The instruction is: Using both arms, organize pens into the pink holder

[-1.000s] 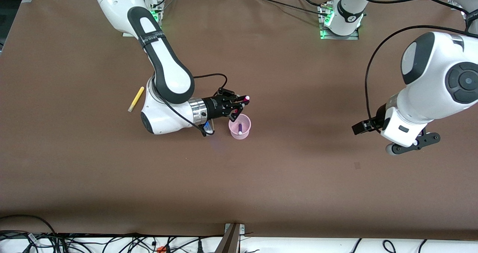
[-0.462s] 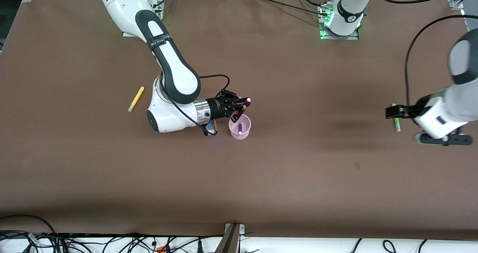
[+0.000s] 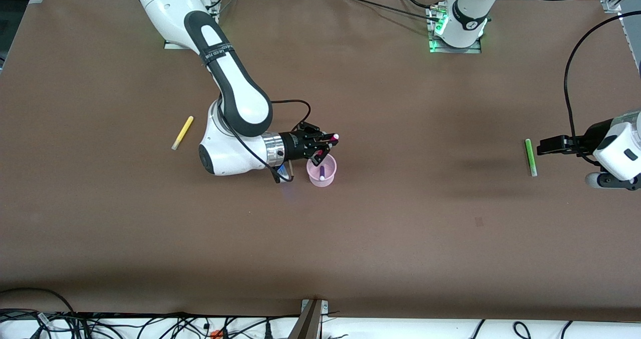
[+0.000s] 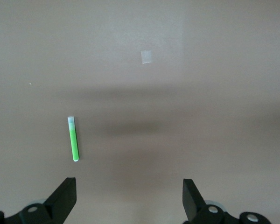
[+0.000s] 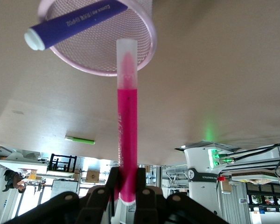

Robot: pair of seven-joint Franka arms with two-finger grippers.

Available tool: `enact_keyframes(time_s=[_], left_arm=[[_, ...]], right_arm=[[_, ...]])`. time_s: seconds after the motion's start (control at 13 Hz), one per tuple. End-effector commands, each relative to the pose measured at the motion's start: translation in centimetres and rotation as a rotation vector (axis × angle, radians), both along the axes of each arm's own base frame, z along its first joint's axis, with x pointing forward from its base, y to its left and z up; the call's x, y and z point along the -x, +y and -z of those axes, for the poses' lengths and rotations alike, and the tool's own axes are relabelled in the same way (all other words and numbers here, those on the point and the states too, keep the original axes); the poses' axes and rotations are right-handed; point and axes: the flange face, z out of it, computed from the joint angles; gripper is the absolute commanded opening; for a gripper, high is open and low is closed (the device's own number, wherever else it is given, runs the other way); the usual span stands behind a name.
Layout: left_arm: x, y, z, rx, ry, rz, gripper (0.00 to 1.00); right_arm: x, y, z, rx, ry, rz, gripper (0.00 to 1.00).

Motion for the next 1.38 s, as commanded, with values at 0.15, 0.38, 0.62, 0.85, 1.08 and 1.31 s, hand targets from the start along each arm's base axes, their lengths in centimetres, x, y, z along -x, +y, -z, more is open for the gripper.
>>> enact_keyframes(time_s=[0.15, 0.38, 0.62, 0.85, 1.08, 1.31], left_arm=[[1.2, -0.4, -2.3, 0.021, -0.039, -0.038, 1.00], [2.3, -0.4, -2.8, 0.020, -0.041, -0.020, 1.00], [3.3, -0.6, -2.8, 0.031, -0.047, 0.017, 1.00], [3.1, -0.5, -3.2, 0.030, -0.056, 0.013, 1.00], [3.0, -0.6, -3.5, 0.024, -0.065, 0.017, 1.00], [2.7, -0.3, -4.7, 0.041, -0.094, 0.013, 1.00]], right_arm=[[-0.2, 0.5, 1.0, 0.001, -0.007, 0.001, 0.00], [-0.4, 1.2, 1.6, 0.003, -0.019, -0.002, 0.00], [-0.6, 0.9, 1.8, 0.004, -0.020, 0.001, 0.22], [-0.8, 0.5, 1.0, 0.010, -0.041, -0.012, 1.00], [-1.7, -1.6, -1.1, 0.031, -0.067, -0.055, 1.00], [-2.0, -3.3, -6.2, 0.134, -0.242, -0.179, 1.00]])
